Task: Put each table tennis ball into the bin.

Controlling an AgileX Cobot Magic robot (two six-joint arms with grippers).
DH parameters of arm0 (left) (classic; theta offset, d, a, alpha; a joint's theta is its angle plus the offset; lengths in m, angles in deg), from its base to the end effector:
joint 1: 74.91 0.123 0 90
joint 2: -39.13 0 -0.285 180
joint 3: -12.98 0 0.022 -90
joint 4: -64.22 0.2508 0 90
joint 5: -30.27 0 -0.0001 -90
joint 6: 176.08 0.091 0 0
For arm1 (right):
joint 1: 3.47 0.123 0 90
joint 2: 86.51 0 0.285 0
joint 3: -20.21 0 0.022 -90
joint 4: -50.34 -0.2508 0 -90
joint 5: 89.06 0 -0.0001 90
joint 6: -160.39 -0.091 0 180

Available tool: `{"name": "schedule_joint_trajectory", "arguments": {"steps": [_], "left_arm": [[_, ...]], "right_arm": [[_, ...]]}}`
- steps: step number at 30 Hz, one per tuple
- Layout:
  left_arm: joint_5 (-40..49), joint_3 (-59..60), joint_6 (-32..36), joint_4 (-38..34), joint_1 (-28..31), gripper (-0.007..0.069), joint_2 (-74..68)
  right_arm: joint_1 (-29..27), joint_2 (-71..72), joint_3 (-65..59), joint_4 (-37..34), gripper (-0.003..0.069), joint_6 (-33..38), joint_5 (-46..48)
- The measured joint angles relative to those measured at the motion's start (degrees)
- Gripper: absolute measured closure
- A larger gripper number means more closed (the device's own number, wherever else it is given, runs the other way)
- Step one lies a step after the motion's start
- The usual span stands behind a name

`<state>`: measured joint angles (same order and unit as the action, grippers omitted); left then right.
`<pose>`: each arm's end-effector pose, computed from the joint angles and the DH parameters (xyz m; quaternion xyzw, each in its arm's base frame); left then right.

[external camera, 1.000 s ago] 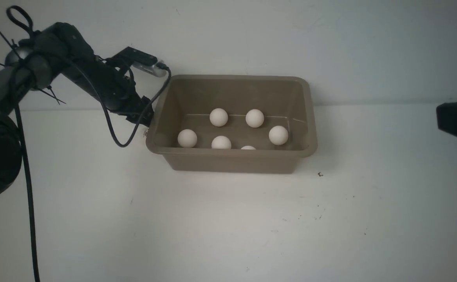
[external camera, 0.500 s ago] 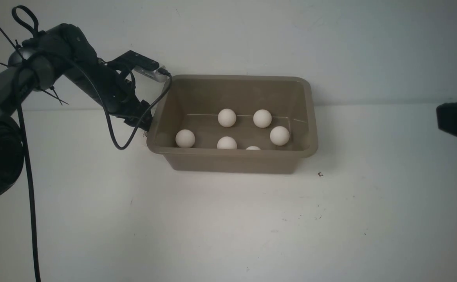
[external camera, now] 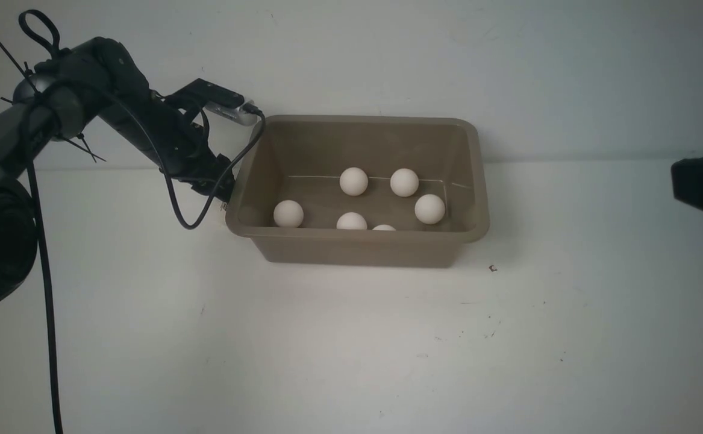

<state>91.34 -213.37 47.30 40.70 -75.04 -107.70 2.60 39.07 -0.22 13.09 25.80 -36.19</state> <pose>0.5190 -0.0330 0.1751 0.2943 0.9230 -0.1205 0.2166 0.1331 0.0584 0.4001 -0.3146 0.7927 0.1547 0.4987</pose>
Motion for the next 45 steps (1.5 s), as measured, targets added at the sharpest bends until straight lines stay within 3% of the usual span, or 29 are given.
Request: {"name": "schedule_joint_trajectory", "arguments": {"steps": [15, 20, 26, 40, 45], "left_arm": [[0.1, 0.0, 0.0, 0.1, 0.0, 0.0220, -2.5], [-0.1, 0.0, 0.1, 0.1, 0.0, 0.0270, -2.8], [0.0, 0.0, 3.8, 0.2, 0.0, 0.0270, -1.4], [1.3, -7.0, 4.2, -0.6, -0.6, 0.0270, 2.5], [2.2, -7.6, 4.2, -4.9, -2.0, 0.0270, 2.5]], "right_arm": [[0.0, 0.0, 0.0, 0.0, 0.0197, 0.0, 0.0], [0.0, 0.0, 0.0, 0.0, 0.0197, 0.2, 0.0], [0.0, 0.0, 0.0, 0.0, 0.0197, 0.3, -0.7], [0.0, 0.0, 0.0, 0.0, 0.0197, 0.4, -0.8], [0.0, 0.0, 0.0, 0.0, 0.0197, 0.4, -0.8]]}}
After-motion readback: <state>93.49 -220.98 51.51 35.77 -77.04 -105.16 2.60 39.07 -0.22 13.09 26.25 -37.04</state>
